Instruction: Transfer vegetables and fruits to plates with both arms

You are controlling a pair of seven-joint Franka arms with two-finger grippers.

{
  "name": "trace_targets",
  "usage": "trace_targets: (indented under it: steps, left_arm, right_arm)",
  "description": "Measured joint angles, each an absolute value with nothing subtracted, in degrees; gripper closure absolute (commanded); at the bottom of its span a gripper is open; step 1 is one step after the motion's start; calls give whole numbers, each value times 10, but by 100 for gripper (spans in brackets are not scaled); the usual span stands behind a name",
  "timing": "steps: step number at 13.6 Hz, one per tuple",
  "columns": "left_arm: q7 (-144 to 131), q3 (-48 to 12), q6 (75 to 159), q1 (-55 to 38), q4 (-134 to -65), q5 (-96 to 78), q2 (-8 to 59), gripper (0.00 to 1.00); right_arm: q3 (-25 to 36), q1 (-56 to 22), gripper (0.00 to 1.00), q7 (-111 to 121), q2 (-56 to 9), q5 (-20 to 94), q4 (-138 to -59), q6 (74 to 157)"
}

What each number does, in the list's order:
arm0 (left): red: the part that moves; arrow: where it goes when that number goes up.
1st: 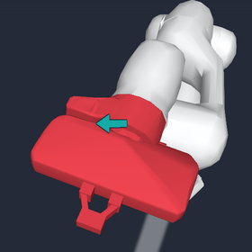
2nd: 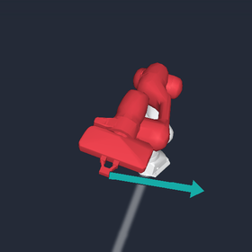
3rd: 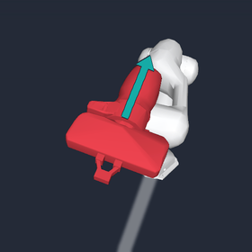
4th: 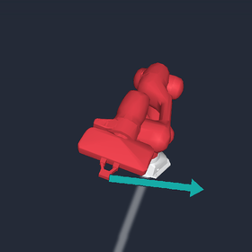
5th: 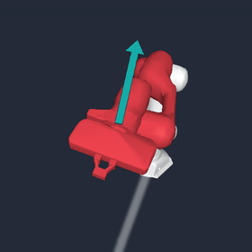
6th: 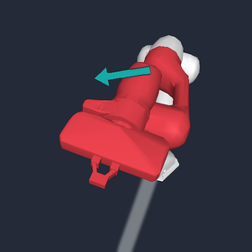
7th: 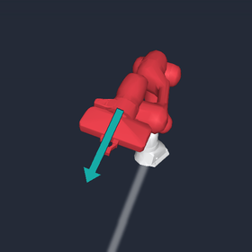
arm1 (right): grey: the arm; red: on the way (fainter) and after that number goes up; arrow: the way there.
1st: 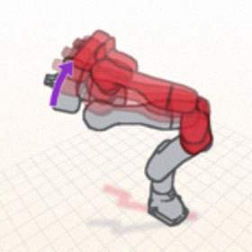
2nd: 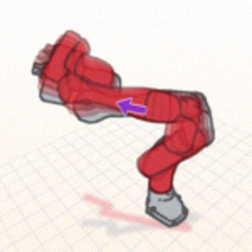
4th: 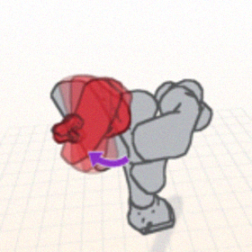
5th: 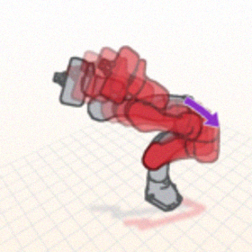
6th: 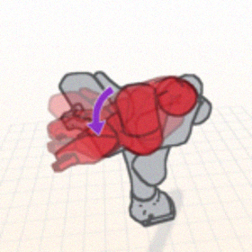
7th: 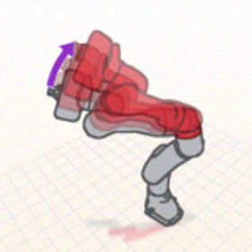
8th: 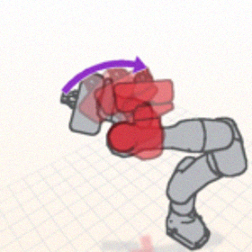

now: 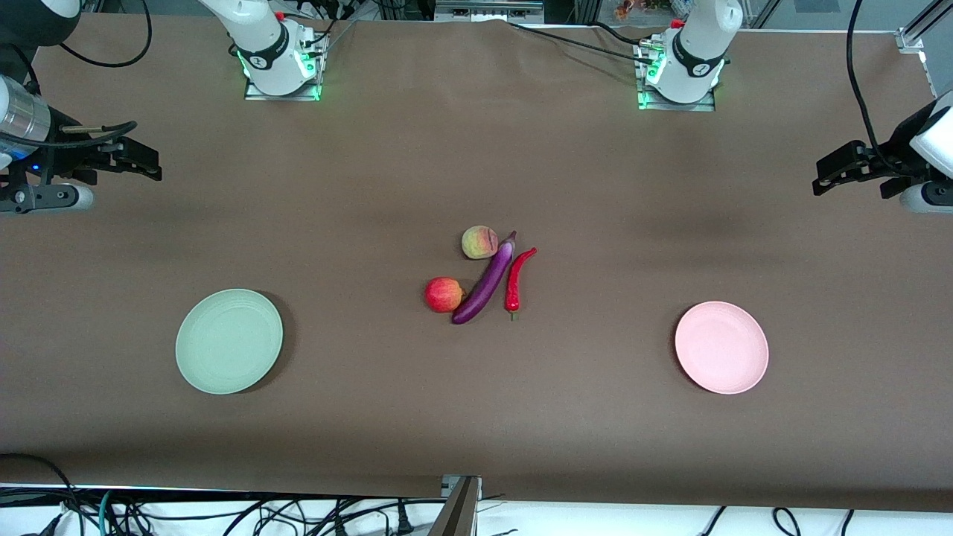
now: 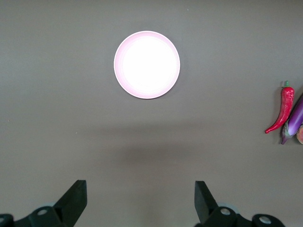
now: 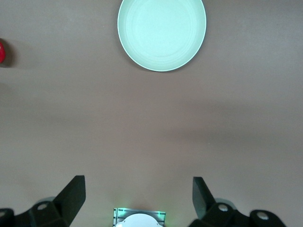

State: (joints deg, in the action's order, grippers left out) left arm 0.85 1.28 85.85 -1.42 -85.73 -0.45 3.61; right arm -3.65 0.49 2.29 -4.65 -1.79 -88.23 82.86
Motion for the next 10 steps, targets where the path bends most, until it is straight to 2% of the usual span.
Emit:
trace_targets:
  steps: [10]
  left_arm:
    - [8,13,858,-14,-857,-5,36,0]
  right_arm:
    - [-41,2,0,23,-62,-17,-883,835]
